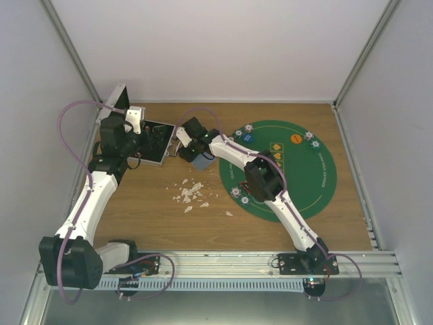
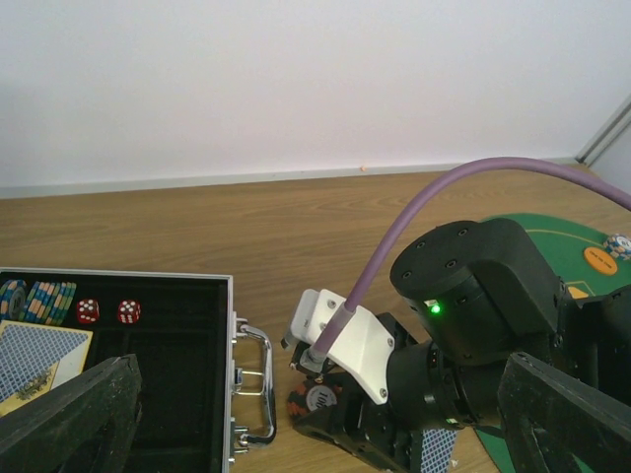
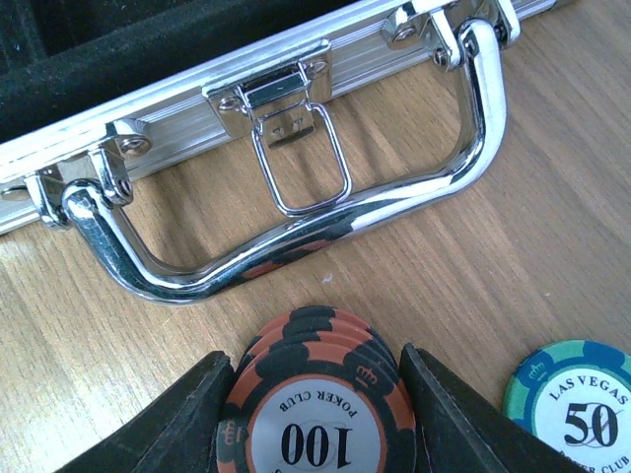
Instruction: Distribute texas hold em gaming equipment
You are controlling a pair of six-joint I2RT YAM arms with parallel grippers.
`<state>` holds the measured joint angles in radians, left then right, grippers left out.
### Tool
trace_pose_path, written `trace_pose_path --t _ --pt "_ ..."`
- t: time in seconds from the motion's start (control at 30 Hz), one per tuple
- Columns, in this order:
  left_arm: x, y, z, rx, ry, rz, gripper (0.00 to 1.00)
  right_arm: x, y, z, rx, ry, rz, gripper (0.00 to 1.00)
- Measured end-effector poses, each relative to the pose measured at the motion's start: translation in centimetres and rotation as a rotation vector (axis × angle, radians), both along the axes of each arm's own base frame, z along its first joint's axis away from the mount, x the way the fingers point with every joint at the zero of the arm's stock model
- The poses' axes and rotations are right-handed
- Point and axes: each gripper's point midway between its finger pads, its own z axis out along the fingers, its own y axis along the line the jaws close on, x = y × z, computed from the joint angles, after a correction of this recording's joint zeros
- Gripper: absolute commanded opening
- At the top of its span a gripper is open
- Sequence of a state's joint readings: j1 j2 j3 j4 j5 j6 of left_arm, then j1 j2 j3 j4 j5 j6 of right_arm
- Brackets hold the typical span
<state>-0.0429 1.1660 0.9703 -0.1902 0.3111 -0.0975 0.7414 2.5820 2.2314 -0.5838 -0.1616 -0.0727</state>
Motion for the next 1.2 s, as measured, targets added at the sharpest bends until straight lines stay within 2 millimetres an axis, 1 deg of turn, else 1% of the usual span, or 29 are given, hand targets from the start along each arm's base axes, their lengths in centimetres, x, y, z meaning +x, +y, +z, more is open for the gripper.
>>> trace_pose_path --t 0.33,0.63,0.73,0.8,0.9,1.0,1.03,1.07,1.13,1.2 --pt "0.0 0.0 0.0 0.0 0.0 0.0 0.99 0.1 0.1 1.3 0.014 -0.015 0.0 0.45" --pt "0.0 0.0 0.0 -0.001 0.0 -0.003 0.99 0.1 0.1 1.5 0.02 -0.011 -0.007 0.42" --pt "0.0 -0.1 0.0 -0.001 0.0 -0.003 0.99 -0.3 -0.4 1.9 0.023 -0.004 -0.019 0.42" --pt "0.0 -0.1 0.0 -0.001 0.0 -0.004 0.99 -0.9 -1.4 2.3 0.018 0.007 -0.027 0.42" --pt "0.0 -0.1 0.0 -0.002 0.0 -0.004 0.99 -1.6 -3.3 3.7 0.018 0.007 -0.045 0.42" --pt "0.0 -0.1 0.0 -0.006 0.002 -0.004 0.99 -2.0 -6.5 5.4 0.026 0.001 -0.086 0.42" --pt "0.0 -0.1 0.0 -0.006 0.002 -0.004 0.99 -2.6 -8.2 6.2 0.03 -0.002 -0.106 0.42" --pt "0.0 -0.1 0.0 -0.007 0.003 -0.004 0.99 -2.0 -9.5 6.5 0.029 -0.001 -0.132 0.42" --pt "0.0 -0.1 0.0 -0.007 0.003 -0.003 0.99 -1.7 -13.0 7.4 0.041 -0.013 -0.192 0.42" --pt "0.0 -0.1 0.0 -0.007 0.003 -0.003 0.99 -1.8 -18.1 7.7 0.036 -0.007 -0.277 0.42"
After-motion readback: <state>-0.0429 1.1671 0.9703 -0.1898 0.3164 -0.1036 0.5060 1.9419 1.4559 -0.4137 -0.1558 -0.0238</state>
